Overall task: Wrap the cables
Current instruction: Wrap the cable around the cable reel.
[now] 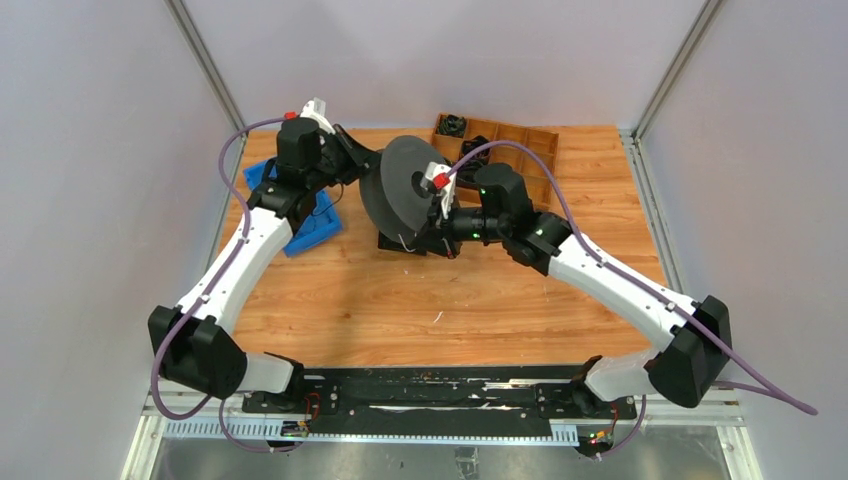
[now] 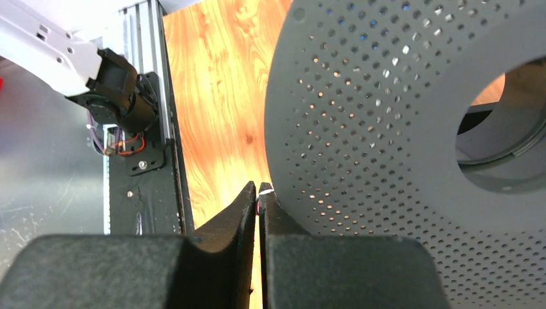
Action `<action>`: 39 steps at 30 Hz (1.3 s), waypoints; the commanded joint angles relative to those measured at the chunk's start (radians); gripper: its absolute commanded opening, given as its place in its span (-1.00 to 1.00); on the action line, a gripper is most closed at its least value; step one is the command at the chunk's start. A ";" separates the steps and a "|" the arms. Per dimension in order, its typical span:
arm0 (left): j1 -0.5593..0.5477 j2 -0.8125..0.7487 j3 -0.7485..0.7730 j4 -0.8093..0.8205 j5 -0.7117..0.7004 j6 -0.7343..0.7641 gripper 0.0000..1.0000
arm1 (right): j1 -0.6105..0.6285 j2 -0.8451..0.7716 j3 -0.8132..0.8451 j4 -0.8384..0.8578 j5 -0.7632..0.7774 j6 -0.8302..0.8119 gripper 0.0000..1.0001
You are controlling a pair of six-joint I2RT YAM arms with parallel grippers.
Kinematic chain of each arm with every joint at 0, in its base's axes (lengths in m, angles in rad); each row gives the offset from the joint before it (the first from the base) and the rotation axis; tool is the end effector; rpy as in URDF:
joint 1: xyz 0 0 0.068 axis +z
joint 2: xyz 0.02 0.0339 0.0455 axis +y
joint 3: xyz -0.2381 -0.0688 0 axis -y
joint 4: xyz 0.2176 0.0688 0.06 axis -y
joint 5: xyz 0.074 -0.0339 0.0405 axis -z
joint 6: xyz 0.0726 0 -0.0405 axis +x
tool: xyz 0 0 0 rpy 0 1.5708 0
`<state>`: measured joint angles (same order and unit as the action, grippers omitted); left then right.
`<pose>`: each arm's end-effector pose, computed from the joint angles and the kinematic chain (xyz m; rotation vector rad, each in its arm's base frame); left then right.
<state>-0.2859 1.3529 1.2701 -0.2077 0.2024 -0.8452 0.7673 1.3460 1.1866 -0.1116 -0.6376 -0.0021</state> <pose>0.3119 -0.1069 0.3462 -0.3996 1.9302 -0.9530 0.1995 0.2524 0.3349 -1.1414 1.5638 1.1078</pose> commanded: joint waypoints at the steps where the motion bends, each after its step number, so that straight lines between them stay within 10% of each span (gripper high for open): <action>1: -0.032 -0.016 0.055 -0.021 -0.087 0.067 -0.99 | 0.064 0.028 0.088 -0.093 0.046 -0.086 -0.94; 39: -0.279 -0.005 0.073 -0.093 -0.273 0.303 -0.99 | 0.135 0.170 0.454 -0.328 0.261 -0.260 -0.93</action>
<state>-0.5259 1.3525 1.3285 -0.3256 -0.0845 -0.5701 0.8925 1.5024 1.5768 -0.4999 -0.4522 -0.1867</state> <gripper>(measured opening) 0.064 0.054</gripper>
